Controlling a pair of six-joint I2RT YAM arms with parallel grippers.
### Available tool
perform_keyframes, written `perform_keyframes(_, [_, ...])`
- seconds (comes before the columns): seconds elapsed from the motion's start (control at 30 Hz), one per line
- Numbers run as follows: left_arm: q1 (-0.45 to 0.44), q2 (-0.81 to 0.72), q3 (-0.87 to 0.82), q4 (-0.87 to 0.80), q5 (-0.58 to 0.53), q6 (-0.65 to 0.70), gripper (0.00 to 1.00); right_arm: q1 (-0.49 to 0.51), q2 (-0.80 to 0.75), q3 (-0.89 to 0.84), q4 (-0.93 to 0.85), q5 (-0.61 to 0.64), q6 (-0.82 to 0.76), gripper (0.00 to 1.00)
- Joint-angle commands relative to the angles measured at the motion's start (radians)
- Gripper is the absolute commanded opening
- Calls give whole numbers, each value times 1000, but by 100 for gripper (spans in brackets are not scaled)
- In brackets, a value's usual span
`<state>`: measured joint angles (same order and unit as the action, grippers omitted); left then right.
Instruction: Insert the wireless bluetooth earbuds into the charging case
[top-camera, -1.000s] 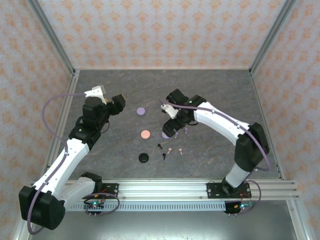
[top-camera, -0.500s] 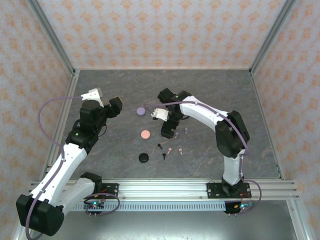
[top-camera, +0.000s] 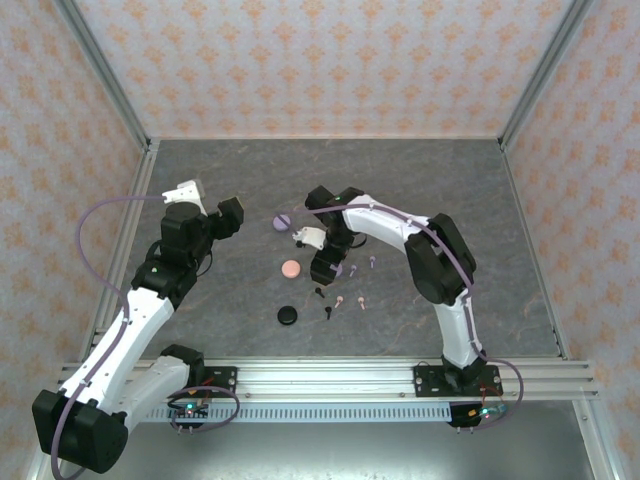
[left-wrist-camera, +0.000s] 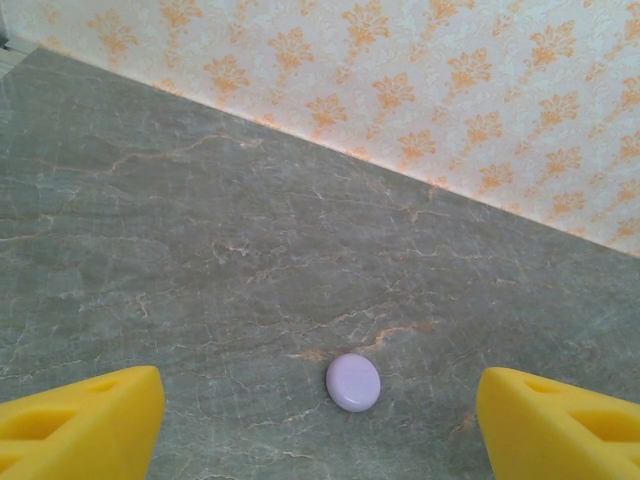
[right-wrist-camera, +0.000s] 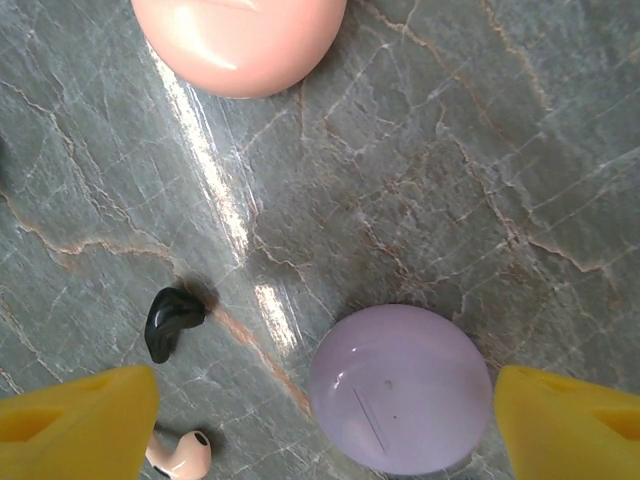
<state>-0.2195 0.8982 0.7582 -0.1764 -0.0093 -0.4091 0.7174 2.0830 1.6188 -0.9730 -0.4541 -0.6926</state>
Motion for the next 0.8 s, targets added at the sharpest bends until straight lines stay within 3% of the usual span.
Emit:
perform_keyframes(0.0, [12,-13,-13,-18,-32,18,81,4,20,27,-35,-17,16,86])
perform_keyframes(0.5, [12,2,-16,-12,-29,13,82,4,-80,-118,-8,6,63,83])
perform_keyframes(0.77, [12,10,-23,-7,-27,9,82,4,-163,-235,69,-91,127,83])
